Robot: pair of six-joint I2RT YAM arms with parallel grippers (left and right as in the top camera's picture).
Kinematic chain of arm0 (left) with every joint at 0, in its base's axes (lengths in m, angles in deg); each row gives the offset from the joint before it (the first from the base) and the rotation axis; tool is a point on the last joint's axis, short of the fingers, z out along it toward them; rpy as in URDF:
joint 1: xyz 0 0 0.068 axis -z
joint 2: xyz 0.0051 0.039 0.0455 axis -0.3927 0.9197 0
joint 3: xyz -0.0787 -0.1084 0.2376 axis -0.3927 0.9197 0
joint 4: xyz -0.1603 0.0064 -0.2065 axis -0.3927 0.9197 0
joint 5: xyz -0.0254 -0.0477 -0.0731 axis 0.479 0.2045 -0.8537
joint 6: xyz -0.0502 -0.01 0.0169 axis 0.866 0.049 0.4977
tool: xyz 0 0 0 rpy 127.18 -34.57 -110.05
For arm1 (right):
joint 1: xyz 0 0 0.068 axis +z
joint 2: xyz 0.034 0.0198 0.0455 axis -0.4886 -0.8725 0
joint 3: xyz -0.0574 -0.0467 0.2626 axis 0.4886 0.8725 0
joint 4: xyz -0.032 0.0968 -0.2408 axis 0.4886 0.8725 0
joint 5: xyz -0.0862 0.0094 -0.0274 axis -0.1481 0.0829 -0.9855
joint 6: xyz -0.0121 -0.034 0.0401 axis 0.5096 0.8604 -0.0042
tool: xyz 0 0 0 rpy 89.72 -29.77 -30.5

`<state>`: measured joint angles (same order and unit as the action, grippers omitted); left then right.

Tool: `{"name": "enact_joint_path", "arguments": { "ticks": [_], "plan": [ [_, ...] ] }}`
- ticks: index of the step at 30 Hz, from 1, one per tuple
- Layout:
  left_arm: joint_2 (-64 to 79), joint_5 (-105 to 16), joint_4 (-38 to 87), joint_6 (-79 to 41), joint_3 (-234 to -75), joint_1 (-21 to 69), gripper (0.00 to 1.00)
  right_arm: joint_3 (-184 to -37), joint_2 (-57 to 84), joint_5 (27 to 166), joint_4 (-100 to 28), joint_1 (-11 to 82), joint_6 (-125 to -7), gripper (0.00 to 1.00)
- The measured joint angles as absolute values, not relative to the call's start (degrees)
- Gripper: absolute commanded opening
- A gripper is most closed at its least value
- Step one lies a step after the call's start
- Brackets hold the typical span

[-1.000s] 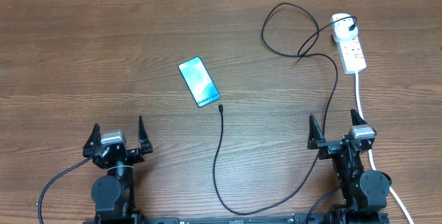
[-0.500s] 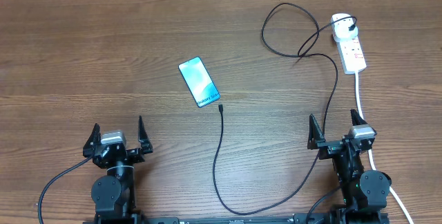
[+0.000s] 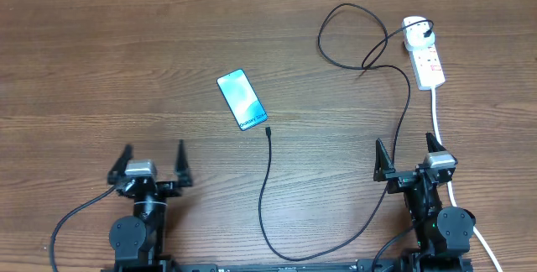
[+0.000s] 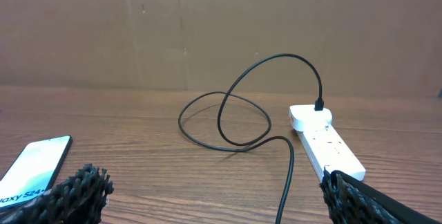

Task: Plug charger to phone and switch on socket
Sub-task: 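Move the left gripper forward over the phone and open it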

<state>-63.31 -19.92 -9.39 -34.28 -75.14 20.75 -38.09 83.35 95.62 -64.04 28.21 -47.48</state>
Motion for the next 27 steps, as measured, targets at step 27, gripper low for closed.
{"name": "enact_joint_path", "arguments": {
  "ticks": [27],
  "plan": [
    [-60.0,-49.4,-4.1,-17.5,-100.1,20.7,1.00,-38.1,83.3,95.6,-64.1,28.2,-47.5,1.00]
  ]
}}
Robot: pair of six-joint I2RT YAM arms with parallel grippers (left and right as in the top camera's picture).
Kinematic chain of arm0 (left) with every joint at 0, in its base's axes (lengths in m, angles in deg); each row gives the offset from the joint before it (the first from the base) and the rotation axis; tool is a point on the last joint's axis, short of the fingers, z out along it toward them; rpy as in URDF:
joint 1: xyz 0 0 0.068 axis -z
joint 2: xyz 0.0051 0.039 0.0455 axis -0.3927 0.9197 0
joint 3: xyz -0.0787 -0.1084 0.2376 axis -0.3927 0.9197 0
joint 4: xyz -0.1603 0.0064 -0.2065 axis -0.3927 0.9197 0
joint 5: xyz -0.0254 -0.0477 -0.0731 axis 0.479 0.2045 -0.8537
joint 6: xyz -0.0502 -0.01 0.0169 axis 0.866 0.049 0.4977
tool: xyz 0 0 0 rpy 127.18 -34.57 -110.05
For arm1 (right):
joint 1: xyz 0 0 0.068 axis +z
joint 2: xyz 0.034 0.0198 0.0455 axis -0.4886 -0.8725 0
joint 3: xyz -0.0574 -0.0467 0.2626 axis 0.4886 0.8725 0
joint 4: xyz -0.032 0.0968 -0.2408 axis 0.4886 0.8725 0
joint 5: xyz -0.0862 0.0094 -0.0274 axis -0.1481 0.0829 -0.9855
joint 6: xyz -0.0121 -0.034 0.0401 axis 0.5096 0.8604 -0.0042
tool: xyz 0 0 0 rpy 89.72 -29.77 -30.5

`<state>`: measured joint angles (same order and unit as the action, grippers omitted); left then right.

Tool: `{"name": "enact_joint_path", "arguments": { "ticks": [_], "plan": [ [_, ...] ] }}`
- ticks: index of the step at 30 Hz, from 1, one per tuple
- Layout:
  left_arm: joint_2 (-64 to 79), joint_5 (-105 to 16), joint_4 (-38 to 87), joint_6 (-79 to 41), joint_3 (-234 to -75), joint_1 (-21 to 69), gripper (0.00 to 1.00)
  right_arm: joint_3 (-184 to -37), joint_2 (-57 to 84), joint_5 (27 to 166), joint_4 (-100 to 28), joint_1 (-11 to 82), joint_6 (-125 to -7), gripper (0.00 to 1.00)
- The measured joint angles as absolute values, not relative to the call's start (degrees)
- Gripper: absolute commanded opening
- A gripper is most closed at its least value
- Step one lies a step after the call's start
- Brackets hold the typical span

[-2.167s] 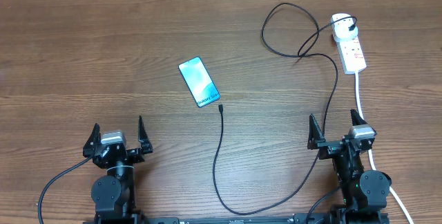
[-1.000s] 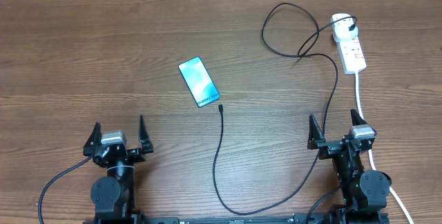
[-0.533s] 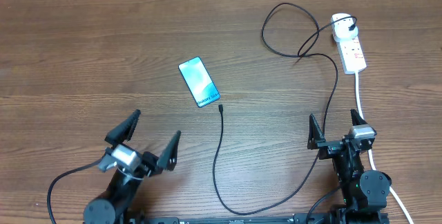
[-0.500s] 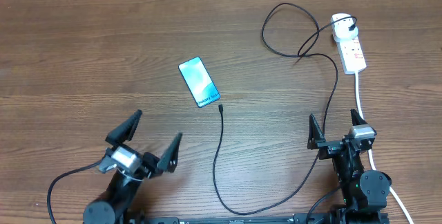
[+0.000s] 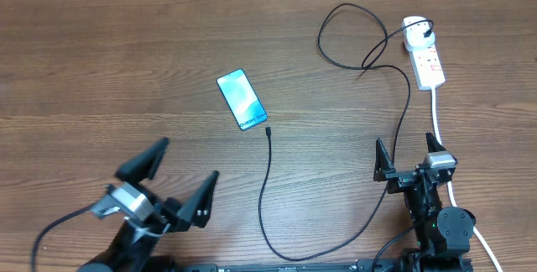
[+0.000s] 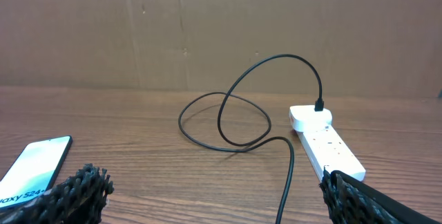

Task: Plug charger to phone and switch on socket
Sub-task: 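Move the left gripper forward over the phone and open it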

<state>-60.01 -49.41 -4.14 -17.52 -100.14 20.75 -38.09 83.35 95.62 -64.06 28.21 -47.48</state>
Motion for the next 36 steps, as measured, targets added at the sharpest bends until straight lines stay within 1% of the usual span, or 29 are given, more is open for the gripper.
{"name": "enact_joint_path", "arguments": {
  "ticks": [2,6,9,12,15,19,23,30,32,36],
  "plan": [
    [-56.5,-46.7,5.8,-18.2,-108.1,20.7,1.00,-38.1,83.3,95.6,-64.1,28.2,-47.5,1.00],
    [-44.1,-42.8,25.3,-21.2,-126.0,20.7,1.00,-38.1,83.3,95.6,-64.0,28.2,-47.5,1.00],
    [-32.8,-42.5,34.7,-22.8,-137.3,20.7,1.00,-38.1,83.3,95.6,-64.1,28.2,-47.5,1.00],
    [-24.4,-47.5,37.8,-22.9,-143.7,20.7,1.00,-38.1,83.3,95.6,-64.1,28.2,-47.5,1.00],
    [-18.5,-54.2,36.5,-22.9,-145.9,20.7,1.00,-38.1,83.3,95.6,-64.0,28.2,-47.5,1.00],
    [-12.4,-56.6,40.1,-21.4,-149.5,20.9,1.00,-38.1,83.3,95.6,-64.1,28.2,-47.5,1.00],
    [-4.7,-52.4,47.9,-20.2,-156.8,24.2,1.00,-38.1,83.3,95.6,-64.1,28.2,-47.5,1.00],
    [16.2,-33.9,70.9,-16.4,-180.5,33.6,1.00,-38.1,83.3,95.6,-64.1,28.2,-47.5,1.00],
    [21.7,-31.0,73.1,-15.6,-185.8,35.4,1.00,-38.1,83.3,95.6,-64.1,28.2,-47.5,1.00],
    [29.0,-31.8,73.2,-14.8,-190.3,36.7,1.00,-38.1,83.3,95.6,-64.1,28.2,-47.5,1.00]
  ]
}}
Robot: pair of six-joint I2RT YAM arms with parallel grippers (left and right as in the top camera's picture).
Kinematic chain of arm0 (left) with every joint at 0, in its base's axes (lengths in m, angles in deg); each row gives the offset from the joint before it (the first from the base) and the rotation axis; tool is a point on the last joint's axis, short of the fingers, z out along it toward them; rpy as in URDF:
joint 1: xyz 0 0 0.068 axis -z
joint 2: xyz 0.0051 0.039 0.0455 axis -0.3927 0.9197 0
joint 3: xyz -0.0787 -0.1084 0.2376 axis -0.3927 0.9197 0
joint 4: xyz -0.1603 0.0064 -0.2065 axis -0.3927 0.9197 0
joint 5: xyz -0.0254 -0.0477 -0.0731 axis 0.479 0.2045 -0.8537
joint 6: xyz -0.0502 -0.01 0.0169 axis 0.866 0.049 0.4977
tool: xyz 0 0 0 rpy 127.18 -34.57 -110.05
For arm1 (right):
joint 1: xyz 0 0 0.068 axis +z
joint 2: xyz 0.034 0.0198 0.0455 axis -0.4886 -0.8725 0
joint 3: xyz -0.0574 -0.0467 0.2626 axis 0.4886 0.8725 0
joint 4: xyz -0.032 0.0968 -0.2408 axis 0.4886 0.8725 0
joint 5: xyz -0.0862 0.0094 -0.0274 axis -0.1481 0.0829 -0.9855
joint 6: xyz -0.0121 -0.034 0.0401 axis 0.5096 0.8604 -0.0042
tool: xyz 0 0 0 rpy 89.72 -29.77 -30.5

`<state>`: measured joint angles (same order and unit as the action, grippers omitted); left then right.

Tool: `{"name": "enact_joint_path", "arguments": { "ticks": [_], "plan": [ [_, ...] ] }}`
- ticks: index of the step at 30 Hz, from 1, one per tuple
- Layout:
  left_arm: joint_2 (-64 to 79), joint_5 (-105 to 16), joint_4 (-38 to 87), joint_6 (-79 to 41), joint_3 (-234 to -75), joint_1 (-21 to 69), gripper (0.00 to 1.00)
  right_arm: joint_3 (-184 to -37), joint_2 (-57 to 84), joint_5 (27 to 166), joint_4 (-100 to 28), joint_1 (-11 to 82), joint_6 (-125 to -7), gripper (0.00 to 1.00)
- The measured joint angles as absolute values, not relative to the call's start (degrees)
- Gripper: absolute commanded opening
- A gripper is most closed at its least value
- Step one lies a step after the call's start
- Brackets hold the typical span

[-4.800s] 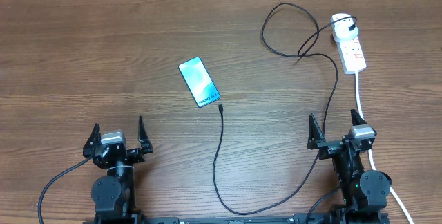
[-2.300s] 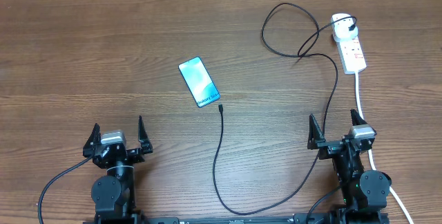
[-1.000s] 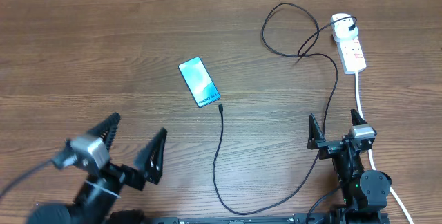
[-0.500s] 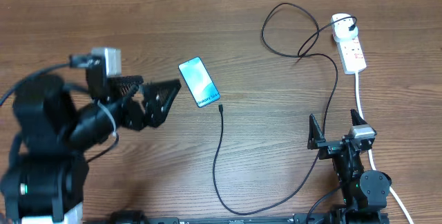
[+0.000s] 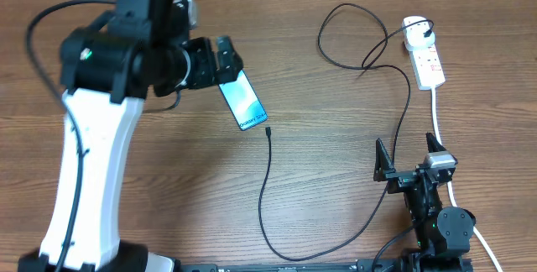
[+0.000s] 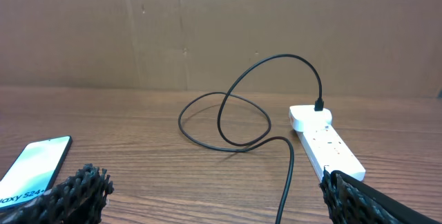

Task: Plug charger to phone and switch on socket
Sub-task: 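Move the left gripper forward over the phone and open it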

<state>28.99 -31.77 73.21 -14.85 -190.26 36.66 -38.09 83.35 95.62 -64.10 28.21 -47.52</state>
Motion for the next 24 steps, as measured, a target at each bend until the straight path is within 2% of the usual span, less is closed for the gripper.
{"name": "enact_joint_path", "arguments": {
  "ticks": [6,12,24],
  "plan": [
    [34.7,-30.9,70.3,-9.1,-190.7,36.7,1.00,-38.1,83.3,95.6,-64.1,28.2,-47.5,1.00],
    [40.8,-23.3,69.9,-0.1,-191.0,37.0,1.00,-38.1,83.3,95.6,-64.1,28.2,-47.5,1.00],
    [53.8,-16.4,68.0,6.7,-191.0,40.7,1.00,-38.1,83.3,95.6,-64.1,28.2,-47.5,1.00]
  ]
}}
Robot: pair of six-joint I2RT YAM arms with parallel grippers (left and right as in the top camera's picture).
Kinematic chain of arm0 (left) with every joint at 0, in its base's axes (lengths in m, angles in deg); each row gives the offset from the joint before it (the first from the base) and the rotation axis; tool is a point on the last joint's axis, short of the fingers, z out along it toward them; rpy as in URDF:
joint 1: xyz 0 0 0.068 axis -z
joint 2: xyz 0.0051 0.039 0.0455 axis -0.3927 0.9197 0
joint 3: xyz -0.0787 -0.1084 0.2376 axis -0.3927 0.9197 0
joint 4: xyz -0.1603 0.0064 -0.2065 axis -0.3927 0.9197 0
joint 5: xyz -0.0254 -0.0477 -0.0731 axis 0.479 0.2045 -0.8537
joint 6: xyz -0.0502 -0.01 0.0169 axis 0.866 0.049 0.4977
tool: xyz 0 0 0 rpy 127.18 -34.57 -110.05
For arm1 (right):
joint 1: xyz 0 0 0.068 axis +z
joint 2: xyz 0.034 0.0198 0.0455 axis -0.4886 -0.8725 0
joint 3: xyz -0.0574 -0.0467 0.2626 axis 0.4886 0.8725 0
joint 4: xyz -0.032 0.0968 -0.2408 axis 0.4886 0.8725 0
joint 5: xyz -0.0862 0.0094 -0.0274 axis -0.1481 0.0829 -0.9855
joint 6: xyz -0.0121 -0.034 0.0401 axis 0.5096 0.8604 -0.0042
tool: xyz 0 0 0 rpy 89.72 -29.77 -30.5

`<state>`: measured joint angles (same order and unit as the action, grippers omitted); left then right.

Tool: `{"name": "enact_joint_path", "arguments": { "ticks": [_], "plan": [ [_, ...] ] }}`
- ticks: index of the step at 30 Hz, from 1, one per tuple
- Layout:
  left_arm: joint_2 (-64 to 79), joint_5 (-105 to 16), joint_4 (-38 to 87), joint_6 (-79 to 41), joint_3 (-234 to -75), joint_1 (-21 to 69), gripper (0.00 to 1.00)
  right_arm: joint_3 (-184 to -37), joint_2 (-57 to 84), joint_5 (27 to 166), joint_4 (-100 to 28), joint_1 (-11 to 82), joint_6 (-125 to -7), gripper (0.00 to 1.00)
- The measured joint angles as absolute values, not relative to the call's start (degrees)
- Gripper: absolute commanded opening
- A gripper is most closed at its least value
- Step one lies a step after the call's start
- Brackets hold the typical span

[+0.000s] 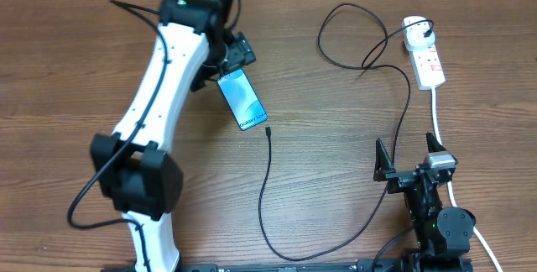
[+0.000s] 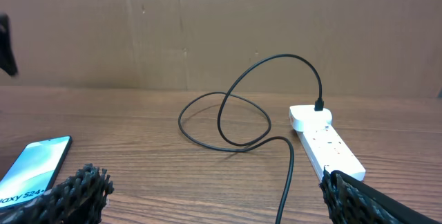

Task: Plug charger to phone and switch on socket
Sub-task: 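Move the left gripper forward over the phone and open it, then lower the left gripper onto the phone's top edge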

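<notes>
The phone (image 1: 244, 101), screen lit, lies flat at the table's middle; it also shows at the lower left of the right wrist view (image 2: 32, 171). The black charger cable (image 1: 267, 190) runs from the white power strip (image 1: 424, 54) in loops, and its free plug (image 1: 268, 131) lies just below the phone's near end, apart from it. My left gripper (image 1: 228, 60) hangs open over the phone's far end, holding nothing. My right gripper (image 1: 409, 156) rests open at the near right, with the strip (image 2: 325, 141) and cable loops (image 2: 235, 120) ahead of it.
A white mains lead (image 1: 438, 117) runs from the strip down past the right arm's base. The long white left arm (image 1: 155, 104) spans the left half of the table. Brown cardboard (image 2: 221, 23) backs the far edge.
My left gripper has moved right and slightly nearer, from beside the phone's far left to over its far end. The arm's wrist has turned. Phone, cable and right arm have not moved.
Both grippers first rested open at the near edge. Then the left arm had lifted off its rest and tilted. Later it was stretched out with its gripper by the phone's far left, and now it hangs over the phone's far end. The right arm stayed still.
</notes>
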<state>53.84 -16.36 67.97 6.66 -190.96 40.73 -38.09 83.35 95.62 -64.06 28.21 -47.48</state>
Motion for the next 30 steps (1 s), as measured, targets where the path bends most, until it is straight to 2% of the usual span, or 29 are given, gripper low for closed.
{"name": "enact_joint_path", "arguments": {
  "ticks": [13,23,30],
  "plan": [
    [63.3,-13.3,67.7,10.5,-191.0,42.9,1.00,-38.1,83.3,95.6,-64.1,28.2,-47.5,1.00],
    [68.0,-16.1,64.0,0.3,-191.0,42.9,1.00,-38.1,83.3,95.6,-64.1,28.2,-47.5,1.00],
    [70.1,-16.5,62.8,-1.8,-191.0,42.9,1.00,-38.1,83.3,95.6,-64.1,28.2,-47.5,1.00]
  ]
}}
